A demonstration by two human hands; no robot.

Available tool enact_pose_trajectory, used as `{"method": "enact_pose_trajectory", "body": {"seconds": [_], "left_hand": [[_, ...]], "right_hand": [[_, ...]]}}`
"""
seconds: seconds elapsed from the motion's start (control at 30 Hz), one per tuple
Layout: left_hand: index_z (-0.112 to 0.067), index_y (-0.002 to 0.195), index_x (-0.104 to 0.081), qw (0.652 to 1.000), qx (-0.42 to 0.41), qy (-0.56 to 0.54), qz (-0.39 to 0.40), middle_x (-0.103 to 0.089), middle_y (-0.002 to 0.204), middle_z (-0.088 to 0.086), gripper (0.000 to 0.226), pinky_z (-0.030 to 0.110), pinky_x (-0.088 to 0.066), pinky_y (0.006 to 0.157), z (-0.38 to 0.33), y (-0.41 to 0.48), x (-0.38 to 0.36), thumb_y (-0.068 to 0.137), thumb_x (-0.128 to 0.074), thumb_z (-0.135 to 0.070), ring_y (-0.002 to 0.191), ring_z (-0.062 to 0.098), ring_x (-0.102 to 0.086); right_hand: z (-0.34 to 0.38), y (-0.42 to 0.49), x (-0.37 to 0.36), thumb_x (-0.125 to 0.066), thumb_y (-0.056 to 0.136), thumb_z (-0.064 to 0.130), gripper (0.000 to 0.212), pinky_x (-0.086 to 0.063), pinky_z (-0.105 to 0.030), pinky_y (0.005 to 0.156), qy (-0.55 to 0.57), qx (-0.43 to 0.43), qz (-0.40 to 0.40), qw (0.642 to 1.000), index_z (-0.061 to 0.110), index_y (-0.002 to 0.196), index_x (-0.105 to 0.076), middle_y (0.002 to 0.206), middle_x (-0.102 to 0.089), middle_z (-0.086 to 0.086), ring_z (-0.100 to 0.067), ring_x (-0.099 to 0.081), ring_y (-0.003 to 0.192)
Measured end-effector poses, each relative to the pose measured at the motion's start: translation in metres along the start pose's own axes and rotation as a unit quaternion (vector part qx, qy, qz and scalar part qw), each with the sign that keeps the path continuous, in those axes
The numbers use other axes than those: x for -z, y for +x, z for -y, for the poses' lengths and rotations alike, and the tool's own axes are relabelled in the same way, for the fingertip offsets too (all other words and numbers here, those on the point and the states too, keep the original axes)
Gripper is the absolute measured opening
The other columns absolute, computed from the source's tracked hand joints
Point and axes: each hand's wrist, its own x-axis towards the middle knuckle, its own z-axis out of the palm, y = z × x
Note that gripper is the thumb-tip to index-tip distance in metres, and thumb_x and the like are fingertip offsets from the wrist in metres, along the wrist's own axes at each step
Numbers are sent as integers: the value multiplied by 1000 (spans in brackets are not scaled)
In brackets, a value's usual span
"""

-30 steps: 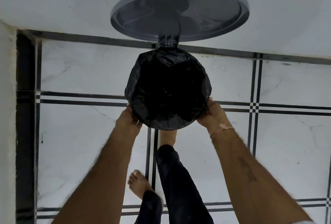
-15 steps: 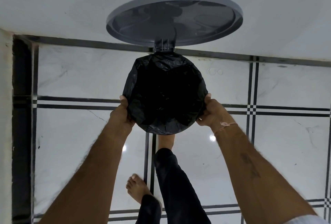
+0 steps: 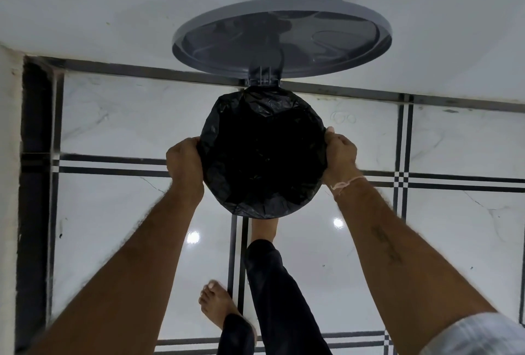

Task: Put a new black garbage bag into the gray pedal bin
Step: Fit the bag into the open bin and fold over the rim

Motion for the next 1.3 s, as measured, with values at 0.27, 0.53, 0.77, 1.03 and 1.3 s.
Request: {"method": "enact_pose_trajectory", "body": {"seconds": [0.27,0.53,0.77,1.03,1.3], "left_hand": [[-5,111,-61,981,-52,175,69,-59,107,7,42,32,-45,80,-12,7,-6,111,-34,-37,98,23,-55],[-12,117,-60,987,-80,114,82,-64,103,4,30,25,-48,54,-27,14,-8,98,-39,-2,82,19,-62],[-10,85,-68,992,-12,28,123,-68,86,11,20,28,-54,66,-52,17,-20,84,-51,0,77,28,-63],[-9,90,-73,974,-117,151,121,-70,87,1,30,35,-57,82,-52,28,-36,103,-58,-31,87,19,-67],[-14,82,-69,973,-109,140,144,-67,81,3,26,34,-55,75,-66,34,-50,100,-59,-30,79,21,-65]], "right_hand": [[28,1,4,-41,111,41,41,-53,-36,83,-92,-82,103,987,11,95,-64,102,-68,-4,-15,-64,82],[42,8,-5,-34,100,67,73,-50,-42,102,-261,95,90,956,4,108,-69,112,-70,-11,-31,-65,110],[58,23,-16,-54,105,46,47,-59,-31,80,-217,52,170,960,3,111,-71,106,-74,-11,-20,-71,93],[75,33,-30,-63,102,37,41,-55,-25,76,-196,63,212,955,-2,112,-72,98,-70,-8,-17,-67,88],[83,51,-40,-73,95,34,35,-65,-29,65,-168,-9,248,954,1,109,-74,106,-76,-15,-22,-75,84]]}}
